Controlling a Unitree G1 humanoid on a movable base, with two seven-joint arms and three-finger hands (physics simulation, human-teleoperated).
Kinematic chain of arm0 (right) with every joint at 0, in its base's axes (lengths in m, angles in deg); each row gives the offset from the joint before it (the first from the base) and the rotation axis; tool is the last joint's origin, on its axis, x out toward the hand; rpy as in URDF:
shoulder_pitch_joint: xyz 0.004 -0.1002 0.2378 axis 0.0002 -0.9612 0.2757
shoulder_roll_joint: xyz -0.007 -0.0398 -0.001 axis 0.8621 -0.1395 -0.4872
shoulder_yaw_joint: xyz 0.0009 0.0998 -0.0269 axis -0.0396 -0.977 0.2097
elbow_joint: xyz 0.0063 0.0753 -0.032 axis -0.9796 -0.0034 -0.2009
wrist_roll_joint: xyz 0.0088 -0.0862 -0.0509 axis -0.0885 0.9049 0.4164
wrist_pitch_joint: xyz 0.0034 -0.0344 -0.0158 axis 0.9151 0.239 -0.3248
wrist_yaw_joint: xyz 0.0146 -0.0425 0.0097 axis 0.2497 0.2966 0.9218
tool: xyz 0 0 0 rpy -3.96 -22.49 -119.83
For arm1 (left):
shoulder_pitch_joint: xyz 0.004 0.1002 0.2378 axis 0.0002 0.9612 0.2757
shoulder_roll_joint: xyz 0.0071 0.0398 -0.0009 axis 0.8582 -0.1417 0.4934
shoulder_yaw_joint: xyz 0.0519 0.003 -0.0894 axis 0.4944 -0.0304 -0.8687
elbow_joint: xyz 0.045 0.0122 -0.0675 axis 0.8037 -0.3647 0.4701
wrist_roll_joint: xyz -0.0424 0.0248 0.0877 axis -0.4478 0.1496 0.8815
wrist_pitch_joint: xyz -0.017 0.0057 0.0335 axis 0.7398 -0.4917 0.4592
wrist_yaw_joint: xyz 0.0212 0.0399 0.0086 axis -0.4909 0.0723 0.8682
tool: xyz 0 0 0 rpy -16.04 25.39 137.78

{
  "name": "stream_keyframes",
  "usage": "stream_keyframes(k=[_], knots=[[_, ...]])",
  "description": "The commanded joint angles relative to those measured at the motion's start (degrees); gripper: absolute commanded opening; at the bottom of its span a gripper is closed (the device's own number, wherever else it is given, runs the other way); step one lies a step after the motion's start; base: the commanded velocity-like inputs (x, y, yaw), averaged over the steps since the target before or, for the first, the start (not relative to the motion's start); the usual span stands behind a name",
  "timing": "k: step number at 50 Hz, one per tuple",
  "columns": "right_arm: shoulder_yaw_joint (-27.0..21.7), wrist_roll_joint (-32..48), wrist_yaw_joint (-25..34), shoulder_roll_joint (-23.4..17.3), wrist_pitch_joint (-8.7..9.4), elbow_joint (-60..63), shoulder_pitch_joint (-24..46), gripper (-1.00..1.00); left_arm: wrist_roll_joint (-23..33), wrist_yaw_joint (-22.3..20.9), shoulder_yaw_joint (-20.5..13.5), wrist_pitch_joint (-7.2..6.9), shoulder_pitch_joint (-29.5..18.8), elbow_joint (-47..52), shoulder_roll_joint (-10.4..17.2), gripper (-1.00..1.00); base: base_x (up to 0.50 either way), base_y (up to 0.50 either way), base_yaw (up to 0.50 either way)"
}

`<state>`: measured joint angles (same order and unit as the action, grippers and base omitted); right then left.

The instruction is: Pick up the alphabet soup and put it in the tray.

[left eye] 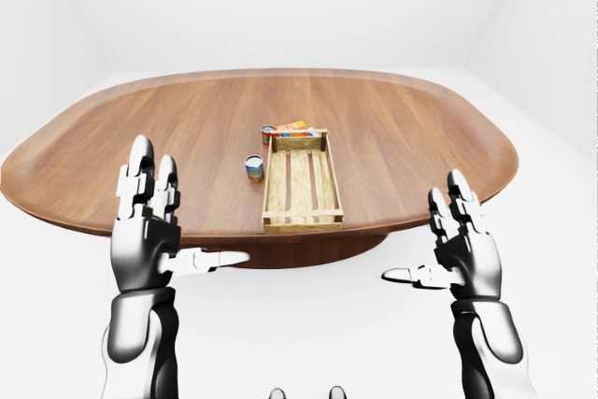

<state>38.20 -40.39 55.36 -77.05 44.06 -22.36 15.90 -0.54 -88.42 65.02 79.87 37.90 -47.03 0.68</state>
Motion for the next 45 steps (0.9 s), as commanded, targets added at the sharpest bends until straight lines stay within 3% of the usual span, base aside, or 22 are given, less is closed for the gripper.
stream_keyframes(k=[1, 18, 38, 45], knots=[[0.1, -0.2, 0.2, 0.0, 0.0, 0.4, -0.2, 1.0, 0.3, -0.8, 0.0, 0.0, 1.0, -2.2, -0.6, 1.0, 0.0, -0.42, 0.0], [0.3, -1.0, 1.0, 0.2, 0.0, 2.1, -1.0, 1.0, -0.1, -0.8, -0.5, 0.0, 0.9, -3.4, -0.2, 1.0, 0.01, -0.08, 0.0], [0.7, 0.0, 0.4, 0.1, 0.0, 1.4, -0.4, 1.0, 0.3, -0.6, -0.3, 0.0, 0.7, -3.3, -0.2, 1.0, 0.47, -0.29, 0.0], [2.8, 4.8, -0.4, -0.5, 0.0, 0.7, -0.2, 1.0, -0.3, -0.5, -0.8, 0.0, 0.6, -3.1, -0.1, 1.0, 0.5, 0.0, 0.0]])
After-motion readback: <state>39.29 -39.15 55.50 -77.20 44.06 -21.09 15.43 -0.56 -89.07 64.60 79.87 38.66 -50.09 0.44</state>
